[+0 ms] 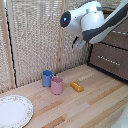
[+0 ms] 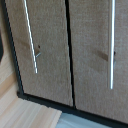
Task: Propose to navigate your clamp on the clench of the first drawer. Use gentle force to register to the cabinet. Send posterior your swing mandate till over it lurks, a cup of pink essence. Fortify your grip after aiming concentric with the pink cup’s periphery. Manoeuvre the pink towards the cabinet's top. Drop your compression till the cup is resting inside.
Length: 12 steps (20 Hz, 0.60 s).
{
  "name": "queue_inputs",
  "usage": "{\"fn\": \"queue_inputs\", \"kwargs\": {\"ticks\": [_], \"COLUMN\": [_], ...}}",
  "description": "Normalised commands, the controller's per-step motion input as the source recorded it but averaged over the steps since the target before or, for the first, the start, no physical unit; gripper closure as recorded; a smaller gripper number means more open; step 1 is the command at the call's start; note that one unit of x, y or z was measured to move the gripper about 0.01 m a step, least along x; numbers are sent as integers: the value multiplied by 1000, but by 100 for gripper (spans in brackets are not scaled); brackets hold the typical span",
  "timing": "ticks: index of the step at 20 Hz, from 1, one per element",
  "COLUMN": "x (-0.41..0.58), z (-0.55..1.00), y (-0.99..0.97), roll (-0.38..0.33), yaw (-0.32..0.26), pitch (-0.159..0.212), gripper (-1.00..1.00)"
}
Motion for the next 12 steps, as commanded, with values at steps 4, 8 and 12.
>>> {"fn": "queue_inputs", "kwargs": {"ticks": [4,8,12], "x": [-111,-124,-102], "z": [9,66,48], "y": [-602,-499,-473], "roll": [-182,-245,-250], "yaw": [96,90,96], "pitch": [32,37,44], "gripper": [-100,-100,-100]}}
